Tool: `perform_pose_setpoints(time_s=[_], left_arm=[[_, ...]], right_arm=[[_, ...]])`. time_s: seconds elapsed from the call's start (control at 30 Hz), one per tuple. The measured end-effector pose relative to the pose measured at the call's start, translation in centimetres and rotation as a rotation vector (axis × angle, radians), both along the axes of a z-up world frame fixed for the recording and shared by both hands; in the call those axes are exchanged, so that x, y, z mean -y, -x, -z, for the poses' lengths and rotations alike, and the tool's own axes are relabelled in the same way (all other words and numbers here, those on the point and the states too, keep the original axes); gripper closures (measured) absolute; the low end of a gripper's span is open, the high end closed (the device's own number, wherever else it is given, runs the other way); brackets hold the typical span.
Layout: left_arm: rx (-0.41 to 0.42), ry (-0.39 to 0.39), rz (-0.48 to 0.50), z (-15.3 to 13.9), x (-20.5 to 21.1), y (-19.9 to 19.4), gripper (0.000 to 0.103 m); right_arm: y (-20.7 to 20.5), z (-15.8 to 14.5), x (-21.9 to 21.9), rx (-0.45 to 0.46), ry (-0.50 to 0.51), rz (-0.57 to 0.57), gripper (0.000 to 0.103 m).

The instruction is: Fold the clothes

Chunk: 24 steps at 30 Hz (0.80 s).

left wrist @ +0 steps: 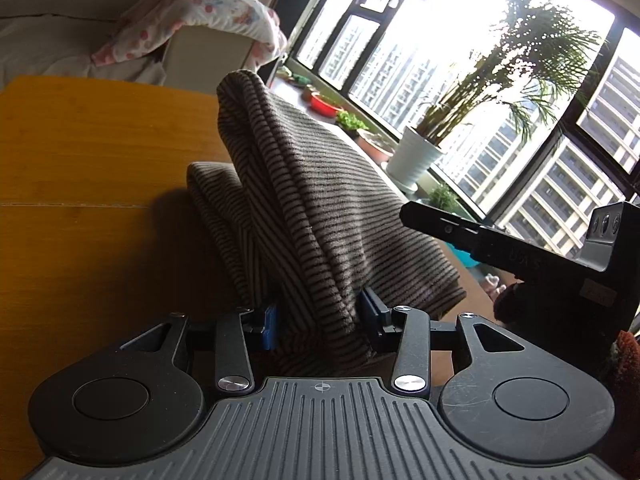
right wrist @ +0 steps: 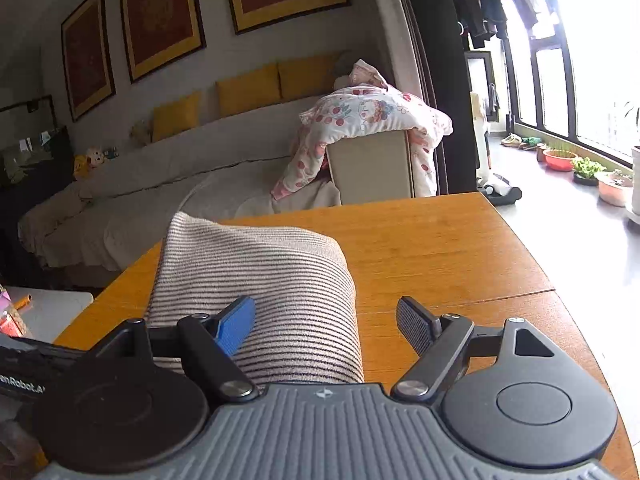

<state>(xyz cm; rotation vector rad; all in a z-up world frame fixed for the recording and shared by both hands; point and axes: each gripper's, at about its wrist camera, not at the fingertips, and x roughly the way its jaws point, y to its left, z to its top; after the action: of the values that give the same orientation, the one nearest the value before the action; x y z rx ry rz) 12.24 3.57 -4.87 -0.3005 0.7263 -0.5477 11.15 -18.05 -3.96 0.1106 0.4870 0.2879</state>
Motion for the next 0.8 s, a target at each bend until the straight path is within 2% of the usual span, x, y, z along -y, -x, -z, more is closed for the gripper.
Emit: perform_pose_setpoints(time_s=[0.03, 0.1, 0.17, 0.23, 0.3, 0.37, 0.47, 0.53, 0.57, 0.63, 0.7, 0.8], left_arm=[[0.012, -0.004, -0.005, -0.5, -0.2, 0.1, 0.056], [0.089, 0.002, -0.023, -2.5, -0.7, 0.5, 0.054], [0.163, 0.028, -0.036, -4.5, -1.1, 0.5, 0.048], [0.218, 0.061, -0.037, -6.0, -1.0, -0.3, 0.041], [0.249, 0.101, -0.022, -7.0, -0.3, -2.0, 0.039], [0.218, 0.122, -0.005, -6.7, 0.6, -4.3, 0.039], [0.105, 0.031, -0.046, -4.1, 1.6, -8.4, 0.043], [0.044, -0.009, -0.061, -2.0, 1.2, -9.6, 0.048], [0.043, -0.008, -0.058, -1.7, 0.9, -9.6, 0.048], [0.050, -0.001, -0.050, -1.3, 0.4, -9.6, 0.048], [0.057, 0.005, -0.041, -0.9, 0.0, -9.5, 0.047], [0.062, 0.019, -0.029, -0.4, -0.7, -9.6, 0.046]], right_arm=[[-0.1, 0.4, -0.7, -0.002, 0.044, -0.006, 0.024], [0.1, 1.1, -2.1, 0.009, 0.133, -0.017, 0.025], [0.7, 1.4, -3.2, 0.045, 0.203, -0.022, 0.025], [0.9, 1.4, -3.7, 0.039, 0.206, -0.030, 0.028], [1.0, 1.5, -4.1, 0.029, 0.202, -0.035, 0.030], [1.4, 1.4, -4.6, 0.038, 0.226, -0.036, 0.031], [1.8, 0.9, -4.4, 0.019, 0.205, -0.088, 0.031], [1.8, -0.1, -3.2, 0.003, 0.143, -0.149, 0.031], [1.2, -0.8, -2.5, 0.009, 0.114, -0.148, 0.030], [-0.1, -2.3, -1.3, 0.024, 0.057, -0.140, 0.021], [-1.4, -3.7, 0.0, 0.040, 0.000, -0.133, 0.020], [-4.9, -4.4, -0.6, 0.052, 0.048, -0.101, 0.020]])
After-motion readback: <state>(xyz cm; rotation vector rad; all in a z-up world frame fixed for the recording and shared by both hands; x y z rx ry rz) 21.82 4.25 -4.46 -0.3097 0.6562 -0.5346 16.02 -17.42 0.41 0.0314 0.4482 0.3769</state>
